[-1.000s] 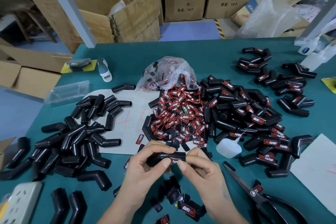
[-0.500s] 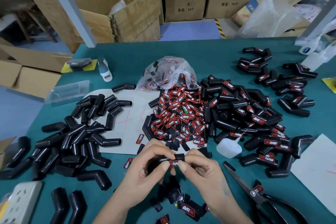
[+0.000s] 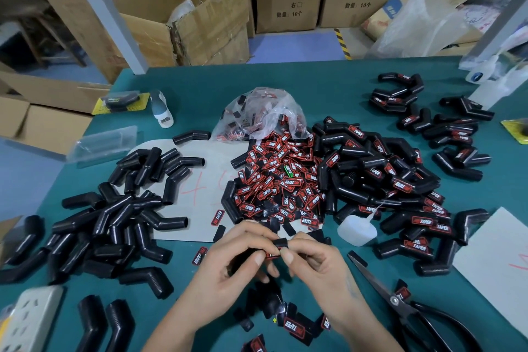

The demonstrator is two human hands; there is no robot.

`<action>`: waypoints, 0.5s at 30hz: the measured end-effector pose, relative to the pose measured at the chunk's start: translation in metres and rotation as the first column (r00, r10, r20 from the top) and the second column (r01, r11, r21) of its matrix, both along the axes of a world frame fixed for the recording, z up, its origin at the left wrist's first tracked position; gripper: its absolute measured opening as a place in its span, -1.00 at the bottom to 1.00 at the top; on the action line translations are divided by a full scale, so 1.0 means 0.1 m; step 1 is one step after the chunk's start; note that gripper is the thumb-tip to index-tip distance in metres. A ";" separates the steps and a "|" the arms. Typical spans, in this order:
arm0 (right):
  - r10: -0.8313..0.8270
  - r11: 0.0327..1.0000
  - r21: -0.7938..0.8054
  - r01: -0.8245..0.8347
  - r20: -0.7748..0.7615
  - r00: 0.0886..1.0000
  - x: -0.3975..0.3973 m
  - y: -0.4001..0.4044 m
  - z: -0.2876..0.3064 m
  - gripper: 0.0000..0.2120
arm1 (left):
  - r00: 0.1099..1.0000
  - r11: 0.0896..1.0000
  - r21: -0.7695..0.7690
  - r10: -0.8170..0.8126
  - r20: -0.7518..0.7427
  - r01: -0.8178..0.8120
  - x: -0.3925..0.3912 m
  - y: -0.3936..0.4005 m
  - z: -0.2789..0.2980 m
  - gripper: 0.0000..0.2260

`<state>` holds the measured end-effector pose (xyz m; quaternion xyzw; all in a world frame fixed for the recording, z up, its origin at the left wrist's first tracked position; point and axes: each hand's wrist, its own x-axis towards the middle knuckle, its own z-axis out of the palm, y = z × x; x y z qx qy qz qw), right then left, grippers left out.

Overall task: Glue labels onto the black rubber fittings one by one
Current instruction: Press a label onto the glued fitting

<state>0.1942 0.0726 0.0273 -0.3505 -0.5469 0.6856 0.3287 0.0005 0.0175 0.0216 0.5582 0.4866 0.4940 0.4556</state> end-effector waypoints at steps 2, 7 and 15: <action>0.014 1.000 0.021 -0.014 -0.027 1.000 0.00 0.00 0.01 -0.82 | 1.000 1.000 -0.012 0.010 0.013 -0.009 0.00 0.00 0.01 -0.79; 0.055 0.998 0.031 -0.052 -0.071 0.996 0.00 0.00 0.04 -0.78 | 0.999 1.000 -0.018 0.010 0.045 -0.009 0.01 0.00 0.02 -0.78; 0.073 0.997 0.013 -0.072 -0.061 0.995 0.01 0.00 -0.01 -0.84 | 0.997 0.999 -0.028 0.031 0.067 -0.029 0.01 0.00 0.05 -0.79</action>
